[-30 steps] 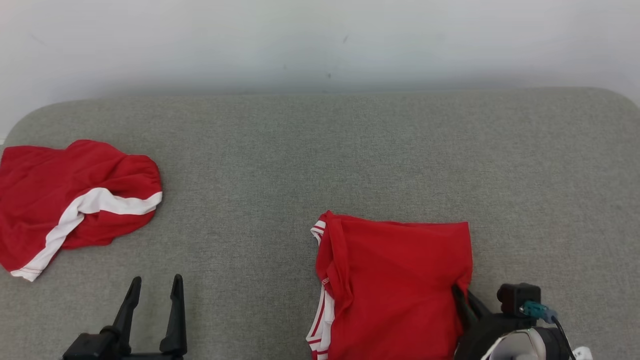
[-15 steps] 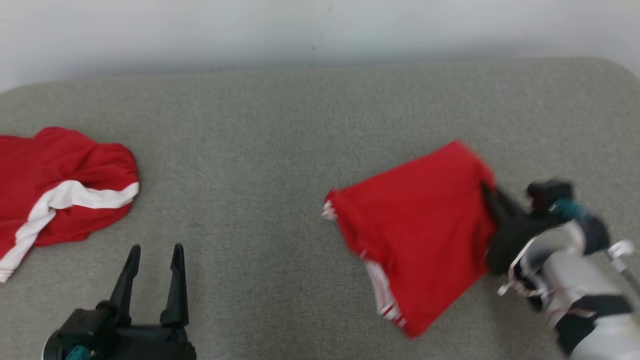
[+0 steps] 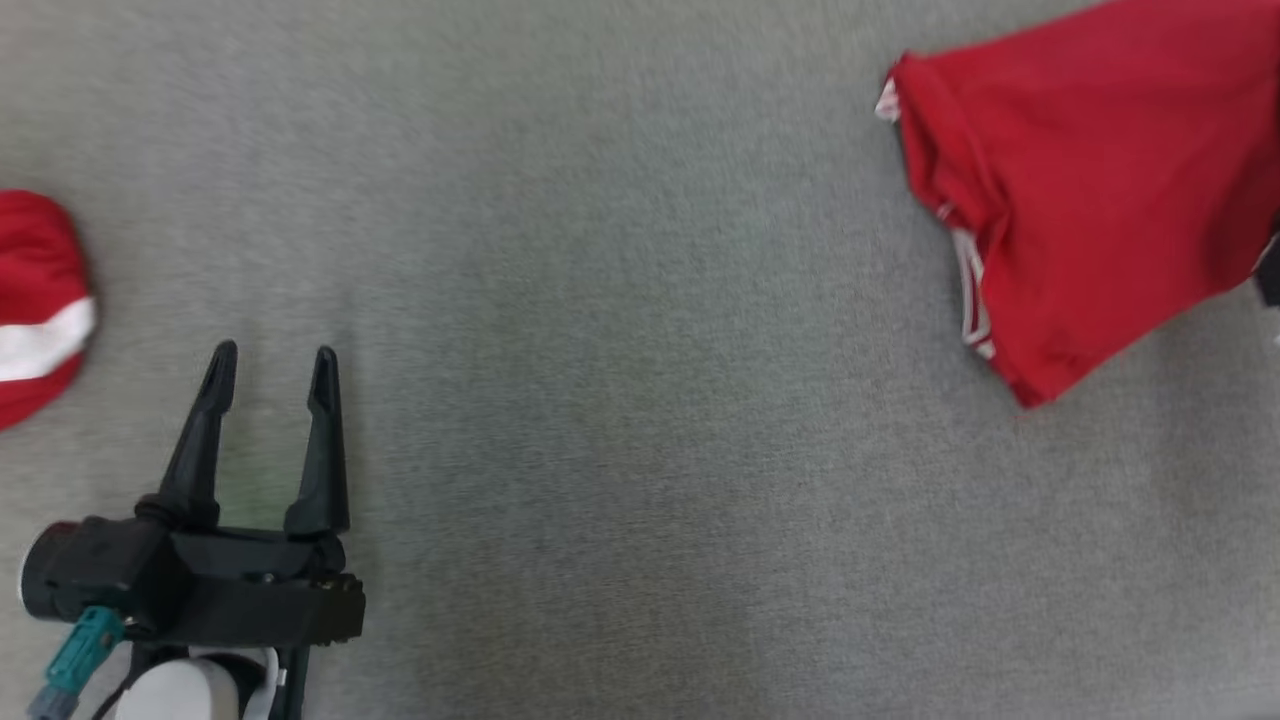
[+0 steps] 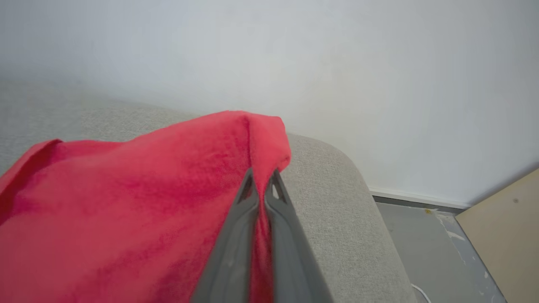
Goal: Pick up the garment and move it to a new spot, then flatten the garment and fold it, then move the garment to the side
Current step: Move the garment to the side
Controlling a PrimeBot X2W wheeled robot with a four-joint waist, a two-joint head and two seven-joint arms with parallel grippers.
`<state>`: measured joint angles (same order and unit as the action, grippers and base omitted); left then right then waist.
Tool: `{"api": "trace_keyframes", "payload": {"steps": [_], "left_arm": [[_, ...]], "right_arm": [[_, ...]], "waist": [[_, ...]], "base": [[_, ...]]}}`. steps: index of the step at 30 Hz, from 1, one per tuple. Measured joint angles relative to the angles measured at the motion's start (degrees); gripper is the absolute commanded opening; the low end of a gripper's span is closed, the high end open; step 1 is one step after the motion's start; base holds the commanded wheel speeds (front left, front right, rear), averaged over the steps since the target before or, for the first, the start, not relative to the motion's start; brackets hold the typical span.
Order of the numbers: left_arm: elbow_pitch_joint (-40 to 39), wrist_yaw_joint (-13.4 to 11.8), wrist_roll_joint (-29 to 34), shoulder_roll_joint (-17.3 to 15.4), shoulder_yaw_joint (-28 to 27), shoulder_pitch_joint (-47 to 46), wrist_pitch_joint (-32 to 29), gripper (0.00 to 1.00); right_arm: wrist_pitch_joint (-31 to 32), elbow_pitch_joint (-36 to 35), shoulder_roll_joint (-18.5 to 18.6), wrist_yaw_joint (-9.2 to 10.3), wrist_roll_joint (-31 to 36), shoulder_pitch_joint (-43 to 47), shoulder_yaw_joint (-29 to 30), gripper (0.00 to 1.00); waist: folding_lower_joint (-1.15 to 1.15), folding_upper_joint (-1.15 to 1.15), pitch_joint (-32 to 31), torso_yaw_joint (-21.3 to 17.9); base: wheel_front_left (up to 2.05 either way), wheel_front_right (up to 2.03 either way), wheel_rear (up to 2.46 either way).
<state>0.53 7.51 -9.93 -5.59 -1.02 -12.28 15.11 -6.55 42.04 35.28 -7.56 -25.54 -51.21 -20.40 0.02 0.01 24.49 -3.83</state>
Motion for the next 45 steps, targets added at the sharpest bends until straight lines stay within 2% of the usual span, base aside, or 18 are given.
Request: {"api": "trace_keyframes", "payload": {"steps": [11, 17, 23, 24, 25, 26, 27, 38, 45], "left_arm": [[-6.53, -0.01, 0.74, -3.79, -0.73, -0.56, 0.01, 1.0], [-9.87, -0.44, 0.79, -4.86, -1.37, 0.15, 0.01, 1.0], [-11.46, -0.71, 0.86, -5.32, -1.46, 0.41, -0.01, 1.0], [-11.51, -0.77, 0.86, -5.33, -1.41, 0.42, -0.01, 1.0], [-11.51, -0.78, 0.86, -5.33, -1.34, 0.42, -0.01, 1.0], [-11.51, -0.91, 0.85, -5.33, -1.26, 0.42, -0.01, 1.0], [-11.51, -0.91, 0.85, -5.32, -1.19, 0.42, -0.01, 1.0], [-8.23, -1.45, -0.04, -4.23, -1.09, 0.36, 0.1, 1.0], [-4.11, -1.65, -1.05, -2.36, -2.68, 3.69, 0.01, 1.0]], "right_arm": [[1.54, -0.05, 8.06, 0.0, 0.38, -10.16, -1.55, 0.0], [2.01, 2.02, 9.13, 0.0, 1.36, -15.9, -2.6, 0.0], [2.03, 5.95, 9.1, 0.0, 2.41, -19.97, -4.63, 0.0], [2.05, 6.88, 9.0, 0.0, 2.6, -20.41, -4.87, 0.43], [2.09, 7.73, 8.89, 0.0, 3.02, -20.8, -5.03, 0.78], [1.98, 8.58, 8.88, 0.0, 3.78, -21.33, -5.27, 0.94], [1.58, 9.33, 8.84, 0.0, 4.27, -21.81, -5.27, 1.0], [-5.64, 14.16, 6.54, 0.0, 5.73, -23.28, -4.86, 1.0], [-8.2, 8.54, 3.5, 0.0, 5.23, -18.2, -4.56, 1.0]], "waist": [[-0.01, 0.0, 9.43, -7.71], [-0.02, -0.01, 12.45, -10.03], [-0.03, -0.02, 13.99, -10.69], [-0.03, -0.02, 14.03, -10.6], [-0.03, -0.02, 14.04, -10.49], [-0.03, -0.02, 14.06, -10.39], [-0.03, -0.02, 14.07, -10.29], [-0.01, 0.0, 11.04, -9.42], [-0.01, 0.0, 5.6, -8.34]], "base": [[0.0, 0.0, 0.0], [0.0, 0.0, 0.0], [0.0, 0.0, 0.0], [0.0, 0.0, 0.0], [0.0, 0.0, 0.0], [0.0, 0.0, 0.0], [0.0, 0.0, 0.0], [0.0, 0.0, 0.0], [0.0, 0.0, 0.0]]}}
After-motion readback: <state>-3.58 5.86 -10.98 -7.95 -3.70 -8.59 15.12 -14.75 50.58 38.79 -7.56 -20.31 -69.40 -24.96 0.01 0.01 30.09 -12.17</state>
